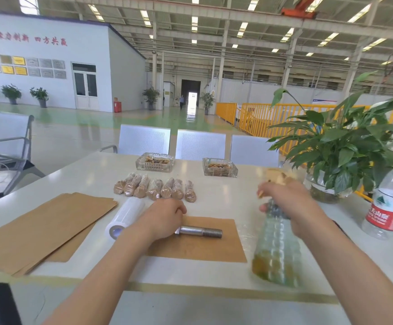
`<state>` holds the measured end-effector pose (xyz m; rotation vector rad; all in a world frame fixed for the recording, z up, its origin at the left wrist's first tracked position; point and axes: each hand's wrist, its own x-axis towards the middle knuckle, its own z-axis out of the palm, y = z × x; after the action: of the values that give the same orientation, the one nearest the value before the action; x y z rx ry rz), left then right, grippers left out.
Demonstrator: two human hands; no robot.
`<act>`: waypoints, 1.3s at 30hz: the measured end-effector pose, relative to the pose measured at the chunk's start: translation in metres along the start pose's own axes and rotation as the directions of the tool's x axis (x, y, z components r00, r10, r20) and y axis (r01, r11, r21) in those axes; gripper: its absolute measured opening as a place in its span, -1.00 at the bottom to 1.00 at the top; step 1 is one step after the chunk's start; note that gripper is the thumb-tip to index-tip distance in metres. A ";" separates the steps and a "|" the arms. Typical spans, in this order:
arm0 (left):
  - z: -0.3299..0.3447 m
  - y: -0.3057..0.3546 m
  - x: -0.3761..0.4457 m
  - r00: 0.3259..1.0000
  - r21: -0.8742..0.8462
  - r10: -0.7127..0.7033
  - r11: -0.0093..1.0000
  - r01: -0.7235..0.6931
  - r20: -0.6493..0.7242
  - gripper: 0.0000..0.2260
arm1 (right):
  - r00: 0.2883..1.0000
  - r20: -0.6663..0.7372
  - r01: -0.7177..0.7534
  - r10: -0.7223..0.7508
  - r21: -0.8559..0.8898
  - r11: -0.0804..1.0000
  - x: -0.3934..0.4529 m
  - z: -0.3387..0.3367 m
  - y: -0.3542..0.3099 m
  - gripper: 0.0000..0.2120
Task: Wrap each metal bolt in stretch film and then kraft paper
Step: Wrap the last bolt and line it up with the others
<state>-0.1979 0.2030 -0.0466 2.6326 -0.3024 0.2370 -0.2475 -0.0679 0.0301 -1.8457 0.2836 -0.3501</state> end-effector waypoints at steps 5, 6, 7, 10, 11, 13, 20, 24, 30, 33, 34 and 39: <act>-0.005 0.010 0.021 0.976 0.171 -0.034 0.985 -0.004 0.217 -0.76 | 0.940 -0.267 0.199 -0.212 -0.075 0.977 0.049 0.005 -0.007 -0.88; -0.004 0.010 0.025 0.971 0.194 -0.050 0.981 0.004 0.232 -0.77 | 0.907 -0.305 0.261 -0.291 -0.138 0.955 0.056 0.006 -0.004 -0.86; -0.004 0.011 0.028 0.970 0.200 -0.064 0.980 0.016 0.236 -0.78 | 0.876 -0.311 0.322 -0.367 -0.189 0.928 0.062 0.006 0.001 -0.86; -0.002 0.011 0.035 0.975 0.176 -0.034 0.984 -0.005 0.218 -0.88 | 0.892 -0.236 0.332 -0.385 -0.237 0.913 0.074 0.003 0.020 -0.76; -0.001 0.010 0.036 0.976 0.169 -0.017 0.985 -0.021 0.218 -0.90 | 0.926 -0.198 0.259 -0.322 -0.288 0.922 0.077 -0.001 0.026 -0.66; 0.000 0.010 0.037 0.974 0.135 -0.007 0.991 -0.024 0.226 -0.85 | 0.980 -0.108 0.099 -0.168 -0.469 0.877 0.083 -0.012 0.040 -0.46; -0.016 0.015 0.033 0.961 0.054 0.140 0.986 -0.157 0.239 -0.87 | 0.999 -0.027 -0.042 0.032 -0.622 0.782 0.073 -0.006 0.057 -0.34; -0.029 0.019 0.024 0.951 0.057 0.220 0.970 -0.237 0.216 -0.88 | 0.998 -0.044 -0.062 0.046 -0.482 0.874 0.069 0.015 0.058 -0.44; -0.039 0.020 0.003 0.918 0.171 0.331 0.913 -0.370 0.216 -0.86 | 0.955 -0.089 0.199 -0.284 -0.519 0.831 0.041 0.035 0.050 -0.87; -0.034 0.018 -0.009 0.899 0.246 0.404 0.866 -0.436 0.171 -0.86 | 0.906 0.222 0.419 -0.360 -0.353 0.836 0.021 0.052 0.029 -0.91; -0.031 0.016 -0.012 0.893 0.268 0.425 0.852 -0.450 0.148 -0.86 | 0.868 0.328 0.477 -0.373 -0.342 0.809 0.013 0.058 0.026 -0.90; -0.018 0.007 -0.030 0.879 0.332 0.470 0.819 -0.468 0.080 -0.87 | 0.706 0.642 0.663 -0.300 -0.450 0.598 -0.004 0.082 0.031 -0.74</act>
<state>-0.2304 0.2111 -0.0346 2.8513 -0.9988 0.4981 -0.2204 -0.0030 -0.0226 -2.6455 -0.6051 -0.1220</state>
